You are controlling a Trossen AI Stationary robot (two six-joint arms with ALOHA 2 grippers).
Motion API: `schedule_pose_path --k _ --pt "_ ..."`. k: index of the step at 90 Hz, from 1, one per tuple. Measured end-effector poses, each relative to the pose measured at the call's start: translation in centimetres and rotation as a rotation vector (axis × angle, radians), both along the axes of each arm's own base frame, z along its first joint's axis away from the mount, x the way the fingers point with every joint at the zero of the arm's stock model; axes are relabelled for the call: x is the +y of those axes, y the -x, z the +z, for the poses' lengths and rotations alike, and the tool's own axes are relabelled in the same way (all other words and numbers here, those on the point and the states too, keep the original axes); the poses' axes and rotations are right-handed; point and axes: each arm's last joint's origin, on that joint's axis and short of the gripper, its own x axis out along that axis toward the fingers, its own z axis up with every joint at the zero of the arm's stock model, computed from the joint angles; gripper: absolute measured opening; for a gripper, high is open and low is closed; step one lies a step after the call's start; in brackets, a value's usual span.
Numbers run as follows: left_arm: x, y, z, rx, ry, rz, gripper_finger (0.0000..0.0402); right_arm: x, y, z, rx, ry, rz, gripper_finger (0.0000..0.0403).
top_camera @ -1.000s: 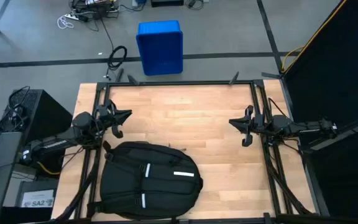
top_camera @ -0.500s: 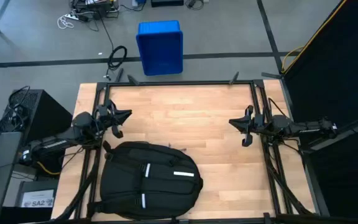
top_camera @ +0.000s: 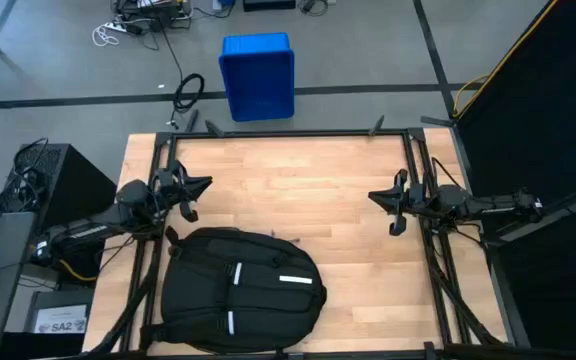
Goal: Unpack backpack
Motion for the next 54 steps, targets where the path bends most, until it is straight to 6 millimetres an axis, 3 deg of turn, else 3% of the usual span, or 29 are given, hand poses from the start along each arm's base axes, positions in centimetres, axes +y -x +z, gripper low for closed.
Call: schedule_pose_path --k 54 --pt "0.00 0.00 0.00 0.000 0.000 0.000 0.0000 0.00 0.00 0.00 0.000 0.000 0.000 0.0005"
